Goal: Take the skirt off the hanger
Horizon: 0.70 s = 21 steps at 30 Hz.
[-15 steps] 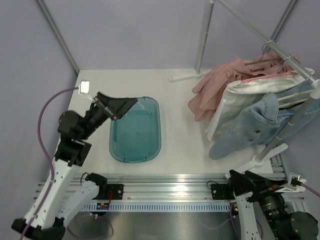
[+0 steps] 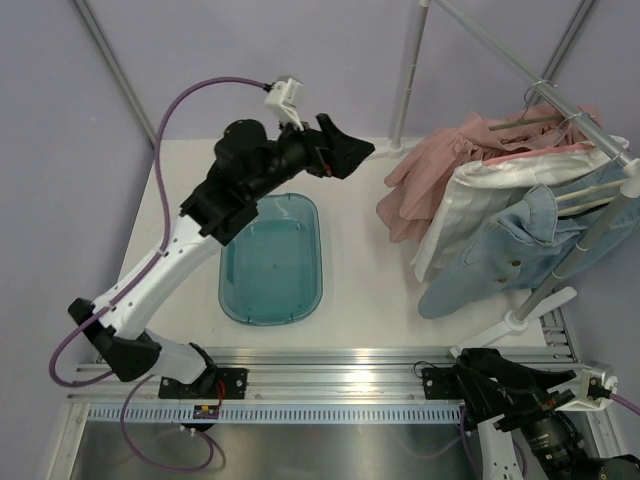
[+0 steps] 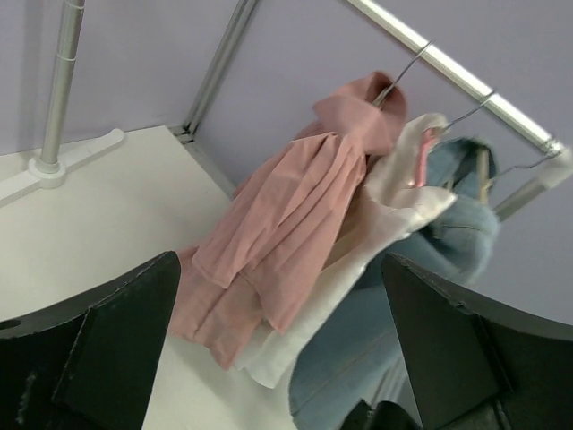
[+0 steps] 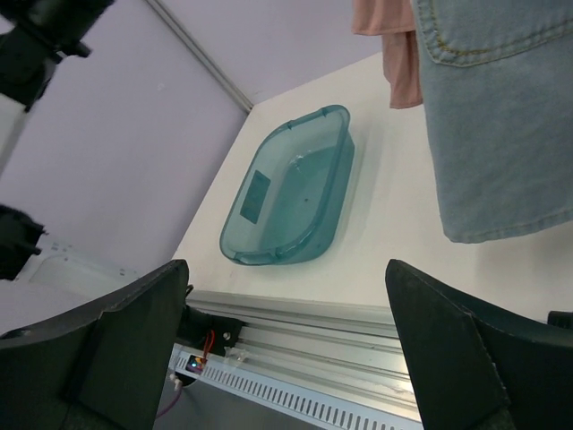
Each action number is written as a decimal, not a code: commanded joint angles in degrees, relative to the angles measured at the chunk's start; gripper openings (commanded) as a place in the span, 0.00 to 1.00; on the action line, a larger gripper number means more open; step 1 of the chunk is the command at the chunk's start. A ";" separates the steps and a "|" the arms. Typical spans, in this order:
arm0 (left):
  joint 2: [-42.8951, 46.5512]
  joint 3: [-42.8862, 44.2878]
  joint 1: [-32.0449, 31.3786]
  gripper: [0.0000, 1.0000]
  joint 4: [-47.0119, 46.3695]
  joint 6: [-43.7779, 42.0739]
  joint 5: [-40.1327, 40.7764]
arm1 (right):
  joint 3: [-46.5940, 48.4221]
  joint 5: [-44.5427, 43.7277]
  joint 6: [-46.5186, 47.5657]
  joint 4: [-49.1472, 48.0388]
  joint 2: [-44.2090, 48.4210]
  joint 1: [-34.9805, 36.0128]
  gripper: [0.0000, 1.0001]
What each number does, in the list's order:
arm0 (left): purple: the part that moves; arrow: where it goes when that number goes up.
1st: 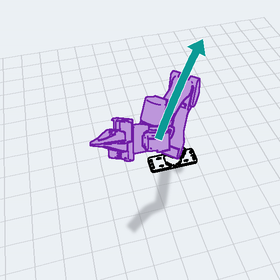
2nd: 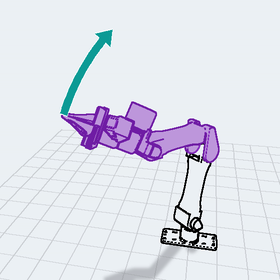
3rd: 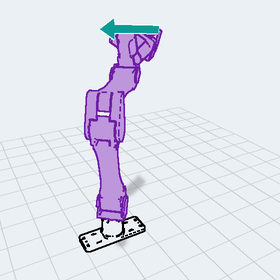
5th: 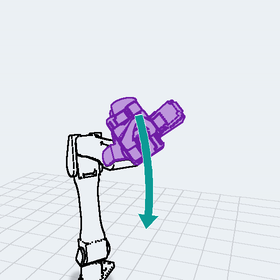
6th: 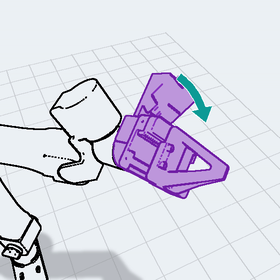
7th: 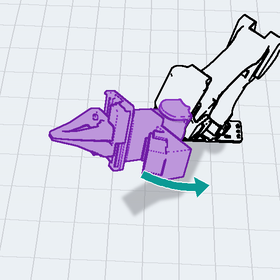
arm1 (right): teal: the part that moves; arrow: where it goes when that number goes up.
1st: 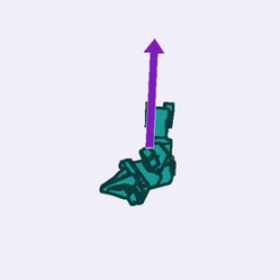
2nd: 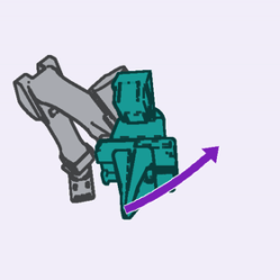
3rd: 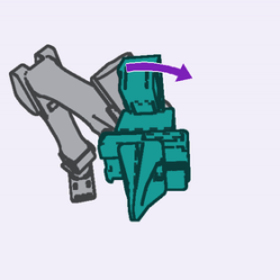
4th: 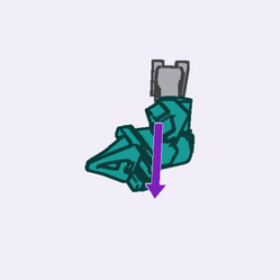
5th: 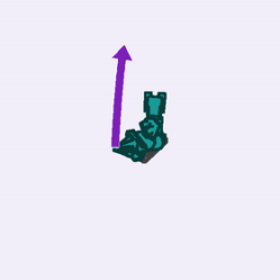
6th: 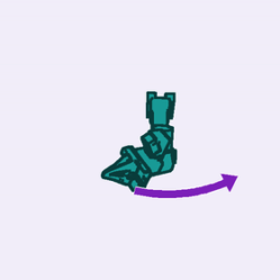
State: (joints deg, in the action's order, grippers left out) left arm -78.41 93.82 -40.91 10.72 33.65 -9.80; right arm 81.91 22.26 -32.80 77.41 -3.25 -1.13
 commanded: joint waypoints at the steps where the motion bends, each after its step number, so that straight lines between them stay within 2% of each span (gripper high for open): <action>1: -5.25 5.75 -4.87 0.99 -0.78 -9.55 9.26 | 1.76 3.84 -0.86 16.46 -2.20 -0.19 0.99; 4: -10.17 9.09 -6.64 0.99 -2.89 -14.73 13.93 | 2.64 4.90 -1.57 16.46 -2.73 -0.19 0.99; 10: -19.30 17.78 -7.00 0.99 -5.18 -18.00 12.80 | 5.19 6.48 -3.06 16.46 -2.38 -0.19 1.00; 15: -22.57 19.64 -7.00 0.99 -11.76 -18.18 4.80 | 5.89 7.01 -4.03 16.46 -2.29 -0.19 0.99; 21: -26.09 21.93 -7.08 0.99 -14.85 -18.79 -5.04 | 7.39 6.57 -4.21 16.37 -3.52 -0.19 1.00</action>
State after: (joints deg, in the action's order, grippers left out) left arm -103.33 113.01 -47.86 2.46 16.69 -7.25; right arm 88.40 27.77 -36.32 77.89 -3.90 -1.13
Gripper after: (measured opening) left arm 0.987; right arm 0.993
